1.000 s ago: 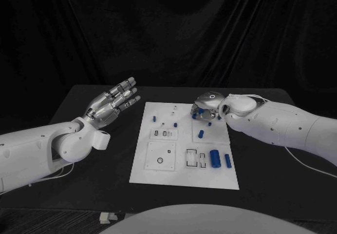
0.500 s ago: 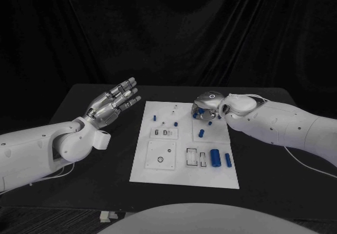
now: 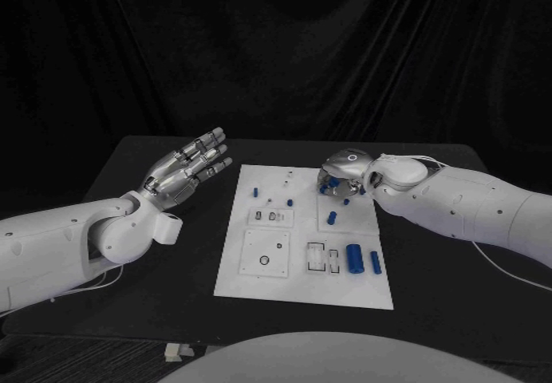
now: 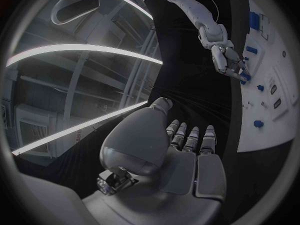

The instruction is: Assemble the parts on the task board

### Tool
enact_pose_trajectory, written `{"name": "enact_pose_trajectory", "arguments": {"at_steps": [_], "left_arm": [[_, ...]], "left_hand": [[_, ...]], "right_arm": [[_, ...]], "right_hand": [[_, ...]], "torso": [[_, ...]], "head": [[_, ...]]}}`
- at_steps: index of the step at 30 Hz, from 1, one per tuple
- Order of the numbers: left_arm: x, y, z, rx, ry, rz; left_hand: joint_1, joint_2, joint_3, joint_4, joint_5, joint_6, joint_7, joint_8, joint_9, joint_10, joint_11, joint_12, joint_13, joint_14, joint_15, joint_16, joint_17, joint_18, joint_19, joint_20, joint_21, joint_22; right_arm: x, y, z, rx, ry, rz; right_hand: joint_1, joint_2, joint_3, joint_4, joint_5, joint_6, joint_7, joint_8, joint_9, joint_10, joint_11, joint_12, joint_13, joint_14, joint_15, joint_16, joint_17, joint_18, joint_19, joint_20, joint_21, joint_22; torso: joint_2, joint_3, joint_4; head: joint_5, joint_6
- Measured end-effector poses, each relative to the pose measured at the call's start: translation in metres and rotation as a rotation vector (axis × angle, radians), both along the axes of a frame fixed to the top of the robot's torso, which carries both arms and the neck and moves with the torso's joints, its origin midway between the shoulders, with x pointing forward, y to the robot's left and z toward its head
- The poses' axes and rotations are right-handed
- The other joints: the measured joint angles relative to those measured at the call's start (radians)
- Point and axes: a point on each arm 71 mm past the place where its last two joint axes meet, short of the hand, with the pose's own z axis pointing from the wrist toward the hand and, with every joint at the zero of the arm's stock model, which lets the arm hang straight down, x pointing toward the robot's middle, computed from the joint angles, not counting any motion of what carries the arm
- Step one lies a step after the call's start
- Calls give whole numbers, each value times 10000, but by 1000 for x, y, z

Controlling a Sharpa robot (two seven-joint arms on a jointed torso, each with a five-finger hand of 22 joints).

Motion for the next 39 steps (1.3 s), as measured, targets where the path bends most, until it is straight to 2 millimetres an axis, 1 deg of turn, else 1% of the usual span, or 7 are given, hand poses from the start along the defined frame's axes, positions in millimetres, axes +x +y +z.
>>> {"name": "enact_pose_trajectory", "arguments": {"at_steps": [6,9,14,22,30,33,39], "left_arm": [[-2,-2,1,-36,1,-23],[-4,-4,2,-39,-15,-11],[-6,-4,3,281,-196,65],[-8,-9,7,1040,-755,144],[-10,-5,12,1907,-1380,440],[-10,-5,14,2230,-1650,499],[-11,-2,17,2649,-1994,621]], "left_hand": [[-439,-256,-288,487,-491,42,42,0,0,0,0,0,0,-118,-236,-96,-32,-1,-142,-141,-34,-35],[-763,-274,-663,755,-1212,108,108,0,0,-56,-55,0,0,-181,-471,-194,-62,-2,-236,-382,-79,-81],[-1502,-146,-1621,779,-3065,129,86,0,2,-247,-332,-155,-30,-216,-937,-349,-105,0,-256,-909,-79,-96],[-2186,66,-2465,774,-4558,107,-4,0,2,-333,-515,-230,-45,-194,-1167,-349,-116,-1,-256,-1440,-79,-97],[-2210,115,-2529,760,-4569,-75,-256,-41,-20,-360,-831,-349,-69,-195,-1165,-349,-116,-1,-254,-1905,-115,-97],[-2126,199,-2529,760,-4401,-232,-412,-67,-49,-389,-931,-519,-94,-195,-1165,-349,-115,-164,-267,-2030,-115,-97],[-2002,323,-2529,760,-3943,-484,-663,-145,-83,-377,-1112,-650,-105,-196,-1164,-349,-114,-164,-253,-2149,-115,-96]], "right_arm": [[7,2,30,178,-545,197],[10,3,45,229,-794,278],[14,8,64,305,-1098,396],[17,14,78,363,-1308,418],[19,21,81,364,-1304,399],[21,22,82,338,-1316,347],[24,28,82,317,-1335,337]], "right_hand": [[54,-106,66,66,0,17,16,0,0,0,0,0,0,0,0,0,29,1,0,0,46,30],[55,-106,136,136,0,19,19,0,0,0,1,-56,-4,0,0,0,35,0,0,0,48,47],[29,-132,180,180,-2,26,26,-2,0,-1,1,-86,-14,0,0,0,35,1,-36,36,48,63],[30,-133,226,227,-51,13,39,-14,0,-2,2,-97,-14,0,0,0,58,1,-35,36,86,148],[-22,-186,273,274,-57,-13,64,-70,13,-2,3,-96,-12,0,0,41,70,-91,-36,36,86,198],[-11,-196,314,315,-58,-49,99,-73,225,-41,42,-94,-10,0,0,41,80,-89,-35,35,125,230],[-11,-196,341,342,-58,-51,98,-113,231,-41,42,-94,-12,0,0,41,115,-87,-35,36,125,275]], "torso": [[-1,-1,0],[-3,-1,0],[6,-2,3],[64,-14,83],[252,-17,205],[368,-17,291],[578,-32,424]], "head": [[12,0],[-1,0],[15,12],[10,57],[-115,260],[-231,361],[-374,499]]}}
